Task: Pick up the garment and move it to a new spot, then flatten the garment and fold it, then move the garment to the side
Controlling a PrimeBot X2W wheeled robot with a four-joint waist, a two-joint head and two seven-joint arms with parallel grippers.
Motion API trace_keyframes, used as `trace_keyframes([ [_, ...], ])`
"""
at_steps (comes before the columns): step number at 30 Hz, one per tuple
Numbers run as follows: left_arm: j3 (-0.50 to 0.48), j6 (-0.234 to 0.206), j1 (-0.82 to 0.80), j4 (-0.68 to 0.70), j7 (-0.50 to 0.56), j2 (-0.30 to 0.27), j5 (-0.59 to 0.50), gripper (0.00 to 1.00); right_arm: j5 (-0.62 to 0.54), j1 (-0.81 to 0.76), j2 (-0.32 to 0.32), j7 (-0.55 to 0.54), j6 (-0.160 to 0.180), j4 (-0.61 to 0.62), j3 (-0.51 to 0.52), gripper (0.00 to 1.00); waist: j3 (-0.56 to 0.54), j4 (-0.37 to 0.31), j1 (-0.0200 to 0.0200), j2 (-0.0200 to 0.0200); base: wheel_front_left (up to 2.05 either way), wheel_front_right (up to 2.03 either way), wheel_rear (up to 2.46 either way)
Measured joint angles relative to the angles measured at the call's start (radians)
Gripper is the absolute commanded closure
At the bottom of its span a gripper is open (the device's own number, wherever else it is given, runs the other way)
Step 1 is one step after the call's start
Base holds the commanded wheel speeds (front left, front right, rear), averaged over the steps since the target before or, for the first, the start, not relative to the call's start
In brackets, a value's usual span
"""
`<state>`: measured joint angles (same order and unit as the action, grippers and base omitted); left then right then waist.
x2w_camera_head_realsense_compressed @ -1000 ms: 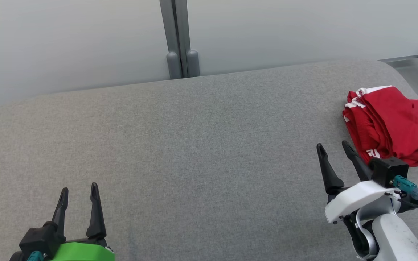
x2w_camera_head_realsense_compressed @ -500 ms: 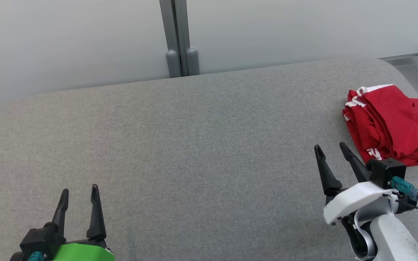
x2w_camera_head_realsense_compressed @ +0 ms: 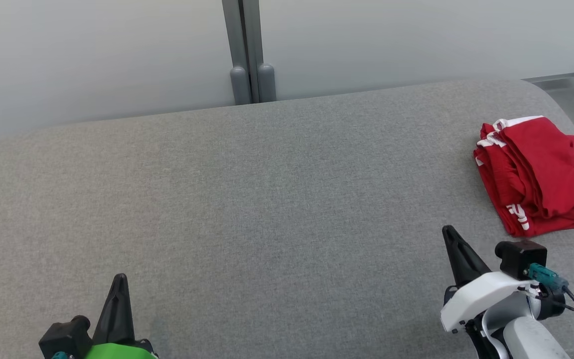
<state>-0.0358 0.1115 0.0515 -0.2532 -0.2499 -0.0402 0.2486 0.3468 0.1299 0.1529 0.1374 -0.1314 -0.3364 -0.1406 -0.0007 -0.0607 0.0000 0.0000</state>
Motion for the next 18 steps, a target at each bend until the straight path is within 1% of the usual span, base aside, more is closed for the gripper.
trace_keyframes([
  [18,-0.017,0.002,-0.014,-0.004,0.084,0.000,0.312,1.00,0.286,-0.003,-0.023,-0.058,0.000,0.015,0.057,1.00,0.001,0.009,0.0000,0.0000,0.00,0.00,0.00],
])
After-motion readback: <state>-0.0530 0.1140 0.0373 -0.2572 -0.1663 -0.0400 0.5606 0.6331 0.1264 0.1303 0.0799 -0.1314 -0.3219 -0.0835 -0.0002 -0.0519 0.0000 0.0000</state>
